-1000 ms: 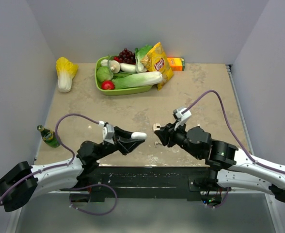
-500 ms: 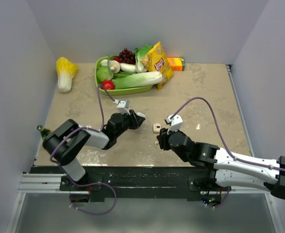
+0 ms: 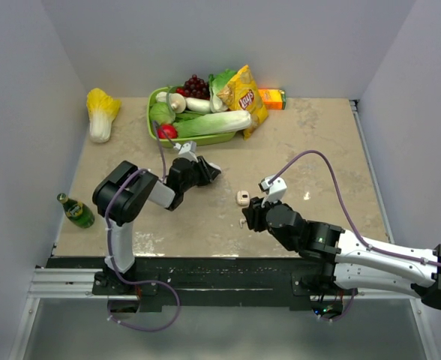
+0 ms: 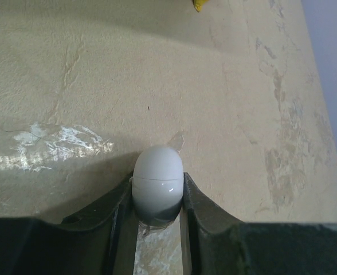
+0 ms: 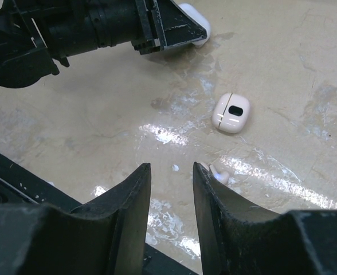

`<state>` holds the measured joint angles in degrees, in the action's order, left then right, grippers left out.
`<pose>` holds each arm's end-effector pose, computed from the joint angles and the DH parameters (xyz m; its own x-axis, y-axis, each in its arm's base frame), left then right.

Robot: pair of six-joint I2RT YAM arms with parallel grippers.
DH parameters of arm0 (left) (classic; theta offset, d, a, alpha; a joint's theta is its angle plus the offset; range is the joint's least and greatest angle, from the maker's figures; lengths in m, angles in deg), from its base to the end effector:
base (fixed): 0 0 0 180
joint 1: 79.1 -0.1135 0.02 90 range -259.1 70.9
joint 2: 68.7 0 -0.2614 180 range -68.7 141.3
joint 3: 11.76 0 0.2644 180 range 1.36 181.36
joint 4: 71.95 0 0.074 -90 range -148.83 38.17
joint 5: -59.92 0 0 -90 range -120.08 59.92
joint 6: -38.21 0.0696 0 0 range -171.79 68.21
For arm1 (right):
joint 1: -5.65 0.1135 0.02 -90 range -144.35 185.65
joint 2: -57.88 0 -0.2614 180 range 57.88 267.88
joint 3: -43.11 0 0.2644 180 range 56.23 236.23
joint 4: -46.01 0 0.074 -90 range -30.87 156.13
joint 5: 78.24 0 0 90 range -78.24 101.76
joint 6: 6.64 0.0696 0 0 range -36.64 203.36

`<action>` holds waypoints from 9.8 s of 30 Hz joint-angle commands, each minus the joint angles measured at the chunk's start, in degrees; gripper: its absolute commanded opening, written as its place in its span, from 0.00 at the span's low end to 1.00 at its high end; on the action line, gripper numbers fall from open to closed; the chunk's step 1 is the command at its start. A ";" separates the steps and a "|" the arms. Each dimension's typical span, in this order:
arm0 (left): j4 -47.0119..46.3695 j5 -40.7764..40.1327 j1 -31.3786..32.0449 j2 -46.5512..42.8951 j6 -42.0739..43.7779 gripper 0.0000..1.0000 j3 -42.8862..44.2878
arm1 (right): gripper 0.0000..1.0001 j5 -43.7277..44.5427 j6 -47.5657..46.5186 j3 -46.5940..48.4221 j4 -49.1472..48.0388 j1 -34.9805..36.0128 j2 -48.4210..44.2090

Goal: Insert the wireless bluetooth earbuds into the charging case
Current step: Place the charging case at the center of the board, then adjust the charging case at the center of the board, then pick up the charging case at the center of the board, then open the charging case.

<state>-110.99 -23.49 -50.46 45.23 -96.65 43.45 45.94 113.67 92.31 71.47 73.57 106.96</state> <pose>0.3456 -0.1978 0.0783 -0.6123 -0.4640 -0.6402 0.1962 0.6951 -0.6916 0.1235 0.2004 0.2553 -0.4295 0.0520 -0.9016 -0.4159 0.8748 0.2485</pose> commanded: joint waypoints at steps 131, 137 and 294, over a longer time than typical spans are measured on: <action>51.98 -21.88 21.19 -2.84 24.30 1.00 26.82 | 0.46 -9.74 -3.50 0.22 -2.41 -20.64 -7.86; 52.07 -21.97 21.19 -0.73 23.86 1.00 27.26 | 0.46 -9.56 -3.50 -0.30 -2.67 -20.64 -7.51; -44.25 -9.40 35.61 -52.23 59.19 0.00 -36.81 | 0.62 -27.68 -2.88 12.00 3.30 -10.79 12.71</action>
<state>-130.27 -32.65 -15.20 -4.86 -38.69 5.26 14.09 110.26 105.35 72.89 62.76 121.71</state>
